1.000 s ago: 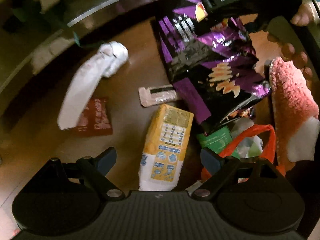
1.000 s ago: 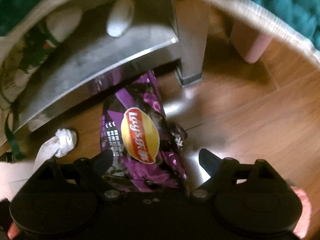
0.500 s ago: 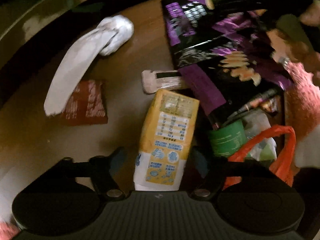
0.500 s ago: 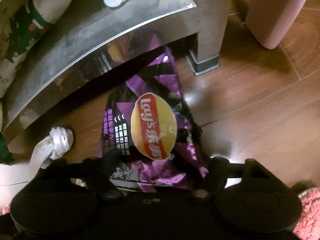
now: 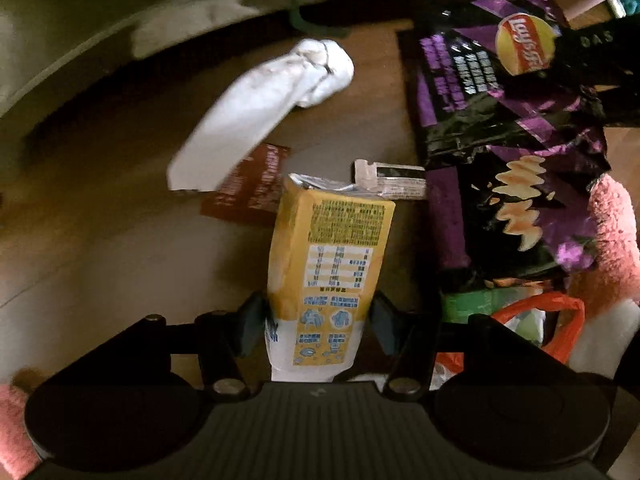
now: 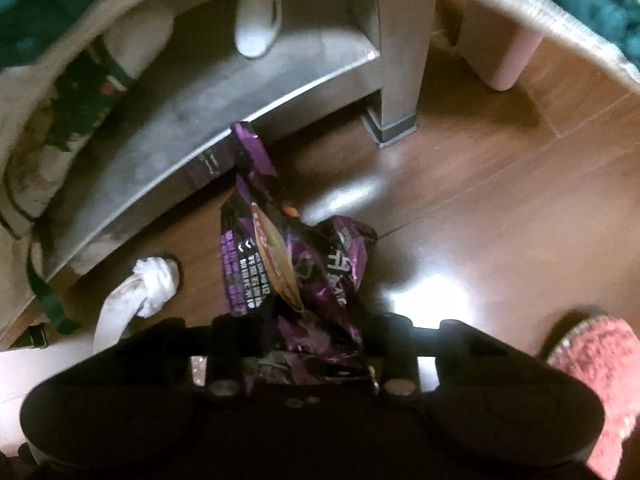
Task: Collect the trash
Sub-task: 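Close left gripper on yellow milk carton while right grips purple candy wrappers, then lift the yellow carton and purple wrappers up from the floor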
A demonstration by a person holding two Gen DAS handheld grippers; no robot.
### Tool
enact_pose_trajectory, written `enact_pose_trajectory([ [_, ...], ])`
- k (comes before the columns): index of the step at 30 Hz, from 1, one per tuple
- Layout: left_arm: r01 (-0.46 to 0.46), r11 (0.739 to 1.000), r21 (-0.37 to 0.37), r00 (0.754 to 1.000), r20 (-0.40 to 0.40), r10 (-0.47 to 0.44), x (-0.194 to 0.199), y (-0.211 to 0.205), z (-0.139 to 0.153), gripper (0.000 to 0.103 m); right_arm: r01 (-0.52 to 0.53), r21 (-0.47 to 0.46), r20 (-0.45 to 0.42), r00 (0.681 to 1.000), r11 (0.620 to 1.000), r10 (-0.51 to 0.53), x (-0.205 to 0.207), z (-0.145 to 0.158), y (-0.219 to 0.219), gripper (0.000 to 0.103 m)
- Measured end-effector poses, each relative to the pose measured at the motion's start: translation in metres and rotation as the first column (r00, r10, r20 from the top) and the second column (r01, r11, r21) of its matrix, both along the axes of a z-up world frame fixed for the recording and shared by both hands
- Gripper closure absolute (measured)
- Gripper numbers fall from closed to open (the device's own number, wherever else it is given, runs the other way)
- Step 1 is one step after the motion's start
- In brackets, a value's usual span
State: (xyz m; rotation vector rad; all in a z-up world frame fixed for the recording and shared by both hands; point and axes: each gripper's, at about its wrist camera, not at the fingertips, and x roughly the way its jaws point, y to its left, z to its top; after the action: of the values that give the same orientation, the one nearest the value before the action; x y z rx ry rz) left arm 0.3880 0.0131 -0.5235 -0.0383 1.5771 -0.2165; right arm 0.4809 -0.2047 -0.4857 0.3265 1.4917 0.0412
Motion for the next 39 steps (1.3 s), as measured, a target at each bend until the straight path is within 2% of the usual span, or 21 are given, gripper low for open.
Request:
enact_pose_trajectory([
  [2,-0.006,1.000,0.012,1.000,0.013,0.006,-0.003,0.003,0.016,0.048,0.017,-0.006,0.012,1.000,1.000,-0.017,-0.004,0.012,-0.003,0.079],
  [5,-0.015,1.000,0.017,0.999,0.039,0.015,-0.009,0.010,0.044,0.048,0.036,-0.017,0.036,0.999,0.999,-0.036,-0.010,0.038,-0.005,0.083],
  [12,-0.027,0.998,0.053,0.993,0.115,0.020,-0.023,0.016,0.121,0.048,0.080,-0.026,0.115,0.990,0.996,-0.077,-0.040,0.107,-0.010,0.084],
  [18,-0.081,0.996,0.047,0.975,0.212,0.069,-0.039,0.019,0.205,0.048,0.096,0.025,0.198,0.975,0.995,-0.099,-0.074,0.179,-0.016,0.084],
  [25,-0.183,0.983,0.003,0.919,0.355,0.169,-0.075,0.040,0.307,0.049,-0.010,0.097,0.384,0.923,0.995,-0.028,-0.121,0.282,-0.015,0.084],
  [28,-0.219,0.975,-0.028,0.885,0.415,0.210,-0.091,0.045,0.349,0.054,-0.064,0.111,0.452,0.892,0.992,0.007,-0.141,0.327,-0.012,0.084],
  [31,-0.239,0.970,-0.040,0.853,0.469,0.229,-0.100,0.050,0.388,0.064,-0.106,0.118,0.517,0.855,0.987,0.030,-0.155,0.364,-0.007,0.084],
  [33,-0.252,0.967,-0.031,0.842,0.486,0.235,-0.107,0.050,0.404,0.066,-0.138,0.120,0.553,0.832,0.983,0.049,-0.162,0.386,-0.002,0.084],
  [36,-0.239,0.971,0.006,0.859,0.468,0.209,-0.111,0.047,0.401,0.066,-0.175,0.114,0.596,0.800,0.978,0.073,-0.171,0.412,0.001,0.084],
  [39,-0.204,0.978,0.042,0.889,0.426,0.168,-0.111,0.042,0.376,0.066,-0.196,0.102,0.609,0.788,0.975,0.095,-0.172,0.415,0.004,0.084],
])
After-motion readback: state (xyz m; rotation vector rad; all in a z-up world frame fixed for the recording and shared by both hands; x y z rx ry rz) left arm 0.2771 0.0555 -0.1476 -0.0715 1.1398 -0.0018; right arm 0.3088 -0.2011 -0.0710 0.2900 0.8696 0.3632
